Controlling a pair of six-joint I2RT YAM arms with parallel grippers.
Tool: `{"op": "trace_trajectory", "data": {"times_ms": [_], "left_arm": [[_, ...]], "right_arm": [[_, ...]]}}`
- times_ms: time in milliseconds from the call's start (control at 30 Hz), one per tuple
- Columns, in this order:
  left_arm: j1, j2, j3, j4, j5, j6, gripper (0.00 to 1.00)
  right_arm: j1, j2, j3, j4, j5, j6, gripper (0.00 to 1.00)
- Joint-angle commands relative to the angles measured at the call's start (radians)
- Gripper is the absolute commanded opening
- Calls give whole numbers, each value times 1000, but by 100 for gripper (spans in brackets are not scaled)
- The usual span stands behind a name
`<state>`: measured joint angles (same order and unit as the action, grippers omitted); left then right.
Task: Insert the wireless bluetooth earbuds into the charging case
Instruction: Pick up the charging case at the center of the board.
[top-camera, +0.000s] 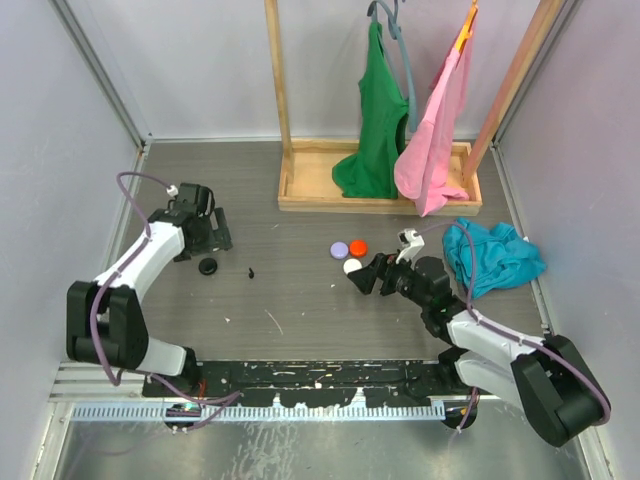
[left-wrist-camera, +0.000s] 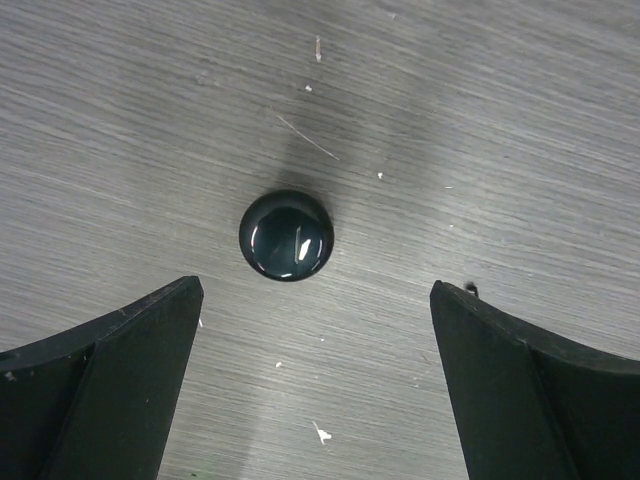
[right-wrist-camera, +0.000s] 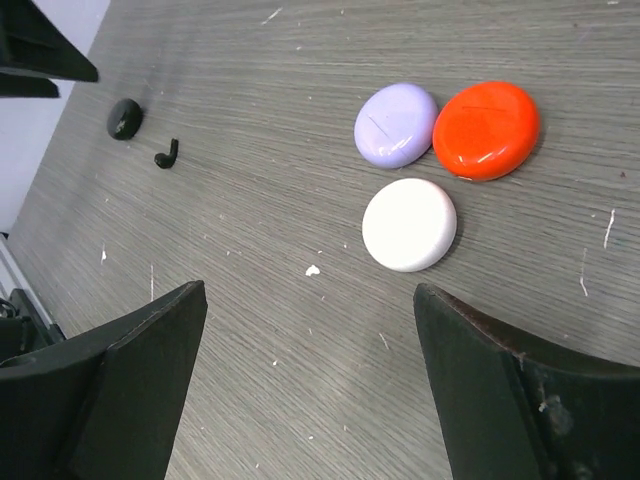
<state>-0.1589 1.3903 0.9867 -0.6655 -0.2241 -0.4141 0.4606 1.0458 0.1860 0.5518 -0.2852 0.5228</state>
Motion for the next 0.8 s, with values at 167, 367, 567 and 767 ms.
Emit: {"op": "trace_trajectory", "data": {"times_ms": [167, 367, 567, 767], "left_arm": [[80, 187, 98, -65, 112, 59, 95], [132, 273, 145, -89, 169, 114, 89], [140, 329, 163, -88, 200, 131, 81], [140, 395, 155, -67, 222, 117, 67]], "right_arm": [[7, -102, -20, 18, 52, -21, 90], [6, -135, -20, -24, 68, -33, 90], [7, -141, -17, -32, 71, -40, 90], [6, -128, -22, -4, 56, -36, 89]]}}
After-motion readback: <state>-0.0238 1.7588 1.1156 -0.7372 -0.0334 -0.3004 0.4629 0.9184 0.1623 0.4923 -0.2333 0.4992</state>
